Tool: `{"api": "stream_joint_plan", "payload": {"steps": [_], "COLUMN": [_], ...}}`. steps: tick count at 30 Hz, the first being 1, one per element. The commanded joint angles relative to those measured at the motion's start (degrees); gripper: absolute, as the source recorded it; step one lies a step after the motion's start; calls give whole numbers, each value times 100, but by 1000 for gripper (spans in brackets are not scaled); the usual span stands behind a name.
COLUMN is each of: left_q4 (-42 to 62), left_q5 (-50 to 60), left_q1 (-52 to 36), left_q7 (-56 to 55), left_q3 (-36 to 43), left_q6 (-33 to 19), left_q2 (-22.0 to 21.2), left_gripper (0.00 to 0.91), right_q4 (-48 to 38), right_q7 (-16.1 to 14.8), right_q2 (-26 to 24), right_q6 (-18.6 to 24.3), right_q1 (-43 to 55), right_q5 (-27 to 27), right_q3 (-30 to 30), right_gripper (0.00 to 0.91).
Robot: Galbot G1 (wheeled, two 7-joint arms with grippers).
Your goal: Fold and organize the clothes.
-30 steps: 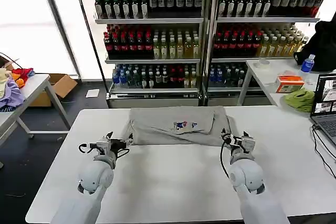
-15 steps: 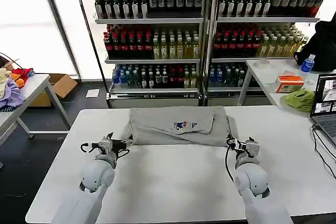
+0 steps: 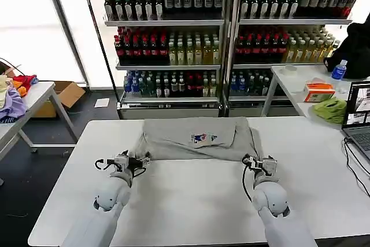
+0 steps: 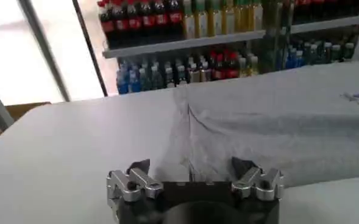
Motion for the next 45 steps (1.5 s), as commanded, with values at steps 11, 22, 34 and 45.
{"api": "stream_joint_plan", "payload": {"steps": [11,22,34,45], "left_q4": [83,-636,-2666,-4328], "left_q5": [30,32,138,160], "left_q1": [255,744,2217,3904], "left_q7": [14,-53,-280,-359], "left_q3": [-35,-175,-328,-499], "left_q6": [19,-2,19,10], "left_q2": [-30,137,598,663], "left_gripper": [10,10,10,10], "right_q4": [-143,382,2493,3710], "right_q7": [-87,-111,226,383], "right_q2": [51,-233,-633,-500], "right_q6": [1,116,-30,45], "right_q1": [-154,-577,-1729,-3469], "right_q5": [-20,295,606,621], "right_q3": [-66,154,672,994], "right_gripper": [0,0,0,0]}}
